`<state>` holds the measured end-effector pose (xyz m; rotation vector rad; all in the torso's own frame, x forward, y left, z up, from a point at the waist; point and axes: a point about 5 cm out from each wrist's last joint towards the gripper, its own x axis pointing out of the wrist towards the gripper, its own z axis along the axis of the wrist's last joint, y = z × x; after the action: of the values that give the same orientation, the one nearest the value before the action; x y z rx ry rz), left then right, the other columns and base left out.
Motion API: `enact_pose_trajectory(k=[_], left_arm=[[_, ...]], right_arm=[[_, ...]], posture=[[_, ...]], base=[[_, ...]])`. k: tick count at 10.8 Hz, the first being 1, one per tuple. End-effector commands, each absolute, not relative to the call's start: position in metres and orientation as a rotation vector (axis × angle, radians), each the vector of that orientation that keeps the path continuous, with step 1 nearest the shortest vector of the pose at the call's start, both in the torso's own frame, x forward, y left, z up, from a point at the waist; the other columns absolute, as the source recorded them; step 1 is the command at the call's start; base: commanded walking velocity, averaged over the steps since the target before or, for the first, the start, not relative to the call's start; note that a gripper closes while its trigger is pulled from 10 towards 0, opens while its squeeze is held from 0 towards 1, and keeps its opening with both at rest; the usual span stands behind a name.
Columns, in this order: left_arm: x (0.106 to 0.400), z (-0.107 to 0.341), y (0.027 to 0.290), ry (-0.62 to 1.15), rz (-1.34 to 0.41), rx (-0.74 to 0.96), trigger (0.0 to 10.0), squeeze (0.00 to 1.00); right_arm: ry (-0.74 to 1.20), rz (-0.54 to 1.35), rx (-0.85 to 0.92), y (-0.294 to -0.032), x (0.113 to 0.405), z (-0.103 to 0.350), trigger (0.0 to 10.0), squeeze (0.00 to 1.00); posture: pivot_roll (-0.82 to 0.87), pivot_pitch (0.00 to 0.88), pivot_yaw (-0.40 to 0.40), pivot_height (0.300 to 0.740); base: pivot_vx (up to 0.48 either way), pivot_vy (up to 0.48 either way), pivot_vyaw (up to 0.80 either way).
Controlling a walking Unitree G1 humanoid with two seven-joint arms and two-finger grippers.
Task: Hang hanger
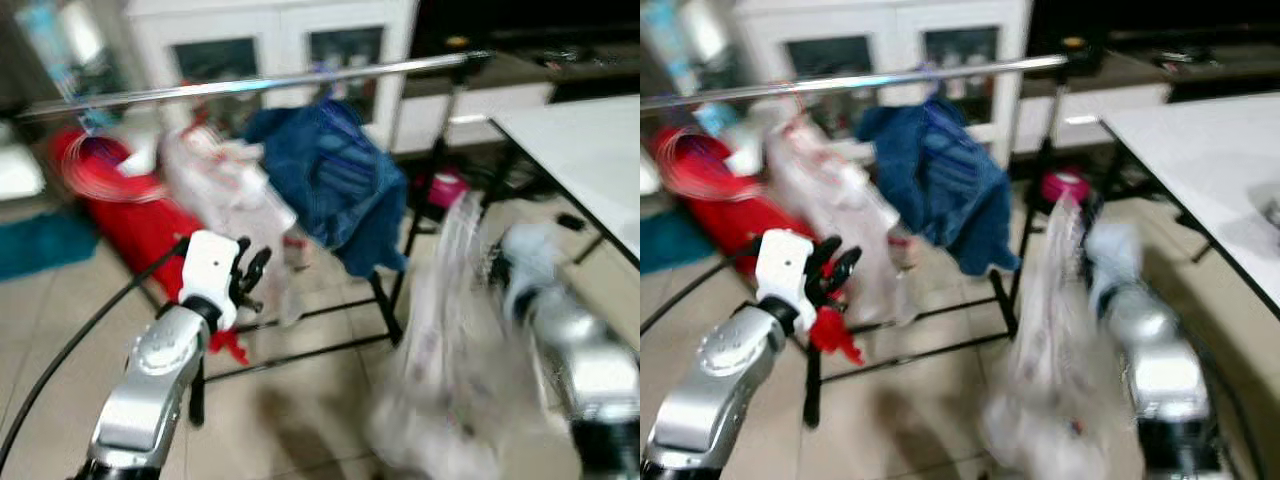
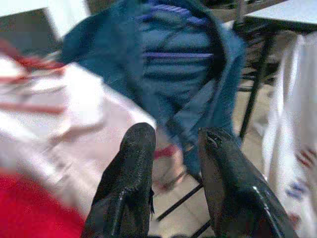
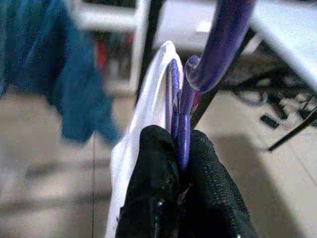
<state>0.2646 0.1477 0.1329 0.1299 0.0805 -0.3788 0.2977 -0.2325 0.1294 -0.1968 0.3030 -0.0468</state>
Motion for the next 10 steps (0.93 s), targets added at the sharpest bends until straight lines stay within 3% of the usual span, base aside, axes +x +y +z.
enact_pose_trajectory(k=[1, 5, 8, 10], left_arm=[[0.264, 0.134, 0.143, 0.076, -0.404, 0.125, 10.0, 0.0], [0.265, 0.139, 0.14, 0.066, -0.425, 0.131, 10.0, 0.0], [0.265, 0.14, 0.141, 0.063, -0.417, 0.128, 10.0, 0.0], [0.265, 0.141, 0.139, 0.063, -0.415, 0.127, 10.0, 0.0]], right_arm=[[0.228, -0.046, -0.154, -0.233, 0.302, 0.144, 10.0, 0.0], [0.112, 0.192, -0.2, -0.208, 0.318, 0.163, 10.0, 0.0], [0.148, 0.565, -0.264, -0.184, 0.293, 0.164, 10.0, 0.0], [0.116, 0.469, -0.282, -0.193, 0.3, 0.173, 10.0, 0.0]], posture=[[-0.11, 0.057, 0.042, 0.74], [-0.1, 0.061, 0.033, 0.74], [-0.1, 0.065, 0.033, 0.74], [-0.11, 0.071, 0.027, 0.74]], base=[[0.39, 0.0, 0.0], [0.394, 0.0, 0.0], [0.395, 0.0, 0.0], [0.377, 0.0, 0.0]])
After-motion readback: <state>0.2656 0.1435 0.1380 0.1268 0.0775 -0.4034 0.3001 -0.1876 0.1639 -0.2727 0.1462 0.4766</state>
